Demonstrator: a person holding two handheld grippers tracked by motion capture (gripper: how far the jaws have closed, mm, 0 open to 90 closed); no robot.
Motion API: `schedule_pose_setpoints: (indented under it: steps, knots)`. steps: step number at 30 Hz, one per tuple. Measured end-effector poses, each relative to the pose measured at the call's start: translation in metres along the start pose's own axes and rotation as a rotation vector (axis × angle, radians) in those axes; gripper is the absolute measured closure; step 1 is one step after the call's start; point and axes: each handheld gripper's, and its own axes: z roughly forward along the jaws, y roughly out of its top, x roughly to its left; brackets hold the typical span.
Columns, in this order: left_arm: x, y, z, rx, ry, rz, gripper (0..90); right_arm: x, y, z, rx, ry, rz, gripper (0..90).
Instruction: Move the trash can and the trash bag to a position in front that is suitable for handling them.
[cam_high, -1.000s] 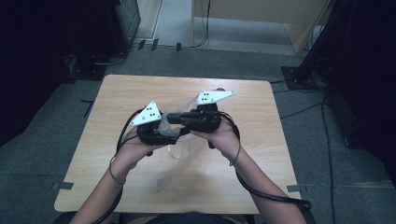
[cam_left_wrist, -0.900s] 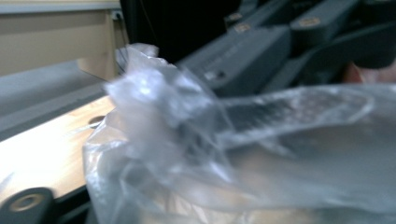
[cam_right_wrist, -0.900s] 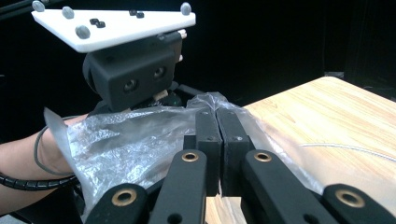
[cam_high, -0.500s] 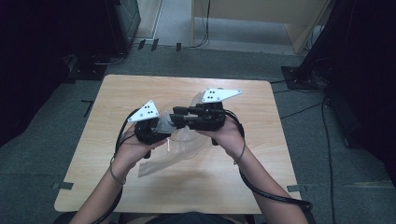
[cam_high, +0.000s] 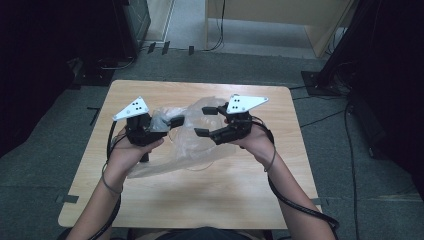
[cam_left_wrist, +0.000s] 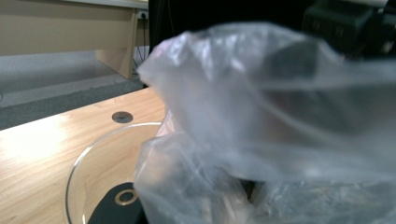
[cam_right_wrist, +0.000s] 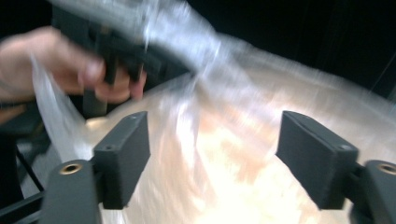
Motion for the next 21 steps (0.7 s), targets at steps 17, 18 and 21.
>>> schedule_pose_setpoints:
  steps: [17,18,21]
  knots:
    - [-0.008,0.002,0.003,-0.042,-0.014,0.024,68.8,0.006,-0.019,0.029,0.136,-0.020,0.007,83.8]
    - [-0.008,0.002,0.003,-0.042,-0.014,0.024,66.0,0.006,-0.019,0.029,0.136,-0.020,0.007,83.8]
    - [-0.003,0.002,-0.002,-0.067,0.024,0.039,56.9,-0.002,-0.019,0.022,0.094,-0.059,0.067,87.5]
